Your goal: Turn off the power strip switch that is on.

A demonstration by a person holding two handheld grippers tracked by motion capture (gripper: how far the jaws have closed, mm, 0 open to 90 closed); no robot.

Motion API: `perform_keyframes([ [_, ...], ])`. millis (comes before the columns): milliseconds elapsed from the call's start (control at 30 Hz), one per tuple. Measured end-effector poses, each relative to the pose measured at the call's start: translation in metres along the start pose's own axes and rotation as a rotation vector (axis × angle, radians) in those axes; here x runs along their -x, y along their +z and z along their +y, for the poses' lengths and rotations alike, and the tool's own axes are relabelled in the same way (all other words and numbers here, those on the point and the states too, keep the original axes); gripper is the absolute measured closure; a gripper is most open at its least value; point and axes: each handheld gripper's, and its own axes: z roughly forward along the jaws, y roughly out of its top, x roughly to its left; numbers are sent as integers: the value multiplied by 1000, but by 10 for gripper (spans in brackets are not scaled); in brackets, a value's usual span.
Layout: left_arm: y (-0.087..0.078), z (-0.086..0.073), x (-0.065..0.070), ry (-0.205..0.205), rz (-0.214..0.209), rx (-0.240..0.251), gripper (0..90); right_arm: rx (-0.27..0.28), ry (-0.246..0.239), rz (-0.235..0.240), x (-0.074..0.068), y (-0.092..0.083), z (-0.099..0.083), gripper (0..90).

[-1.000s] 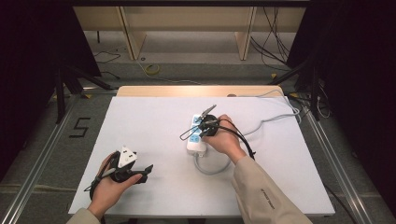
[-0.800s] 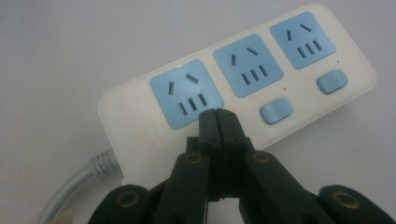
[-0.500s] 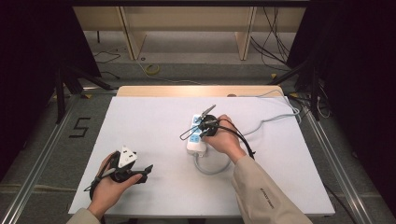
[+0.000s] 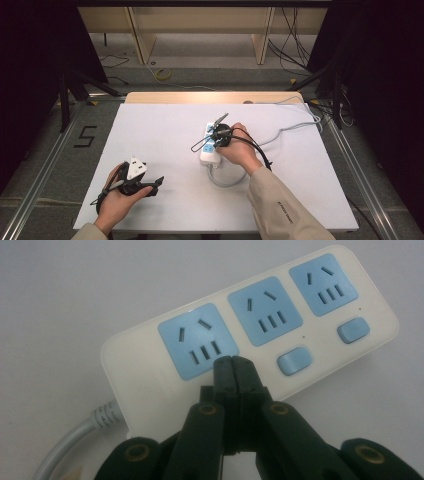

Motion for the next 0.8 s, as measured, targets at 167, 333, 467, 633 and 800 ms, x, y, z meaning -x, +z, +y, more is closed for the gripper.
perform_keyframes([
  [167, 0, 0, 0, 2, 1, -1, 214, -9, 1, 0, -1, 0, 1, 900],
  [333, 0, 0, 0, 1, 2, 0, 214, -34, -2, -4, -1, 0, 4, 900],
  [467, 0, 0, 0, 3, 1, -1, 214, -43, 2, -1, -1, 0, 5, 900],
  [633, 0, 0, 0, 10, 0, -4, 214, -47, -1, -9, -2, 1, 5, 900],
  [800, 0, 0, 0, 11, -1, -3, 214, -52, 0, -13, -3, 1, 5, 900],
])
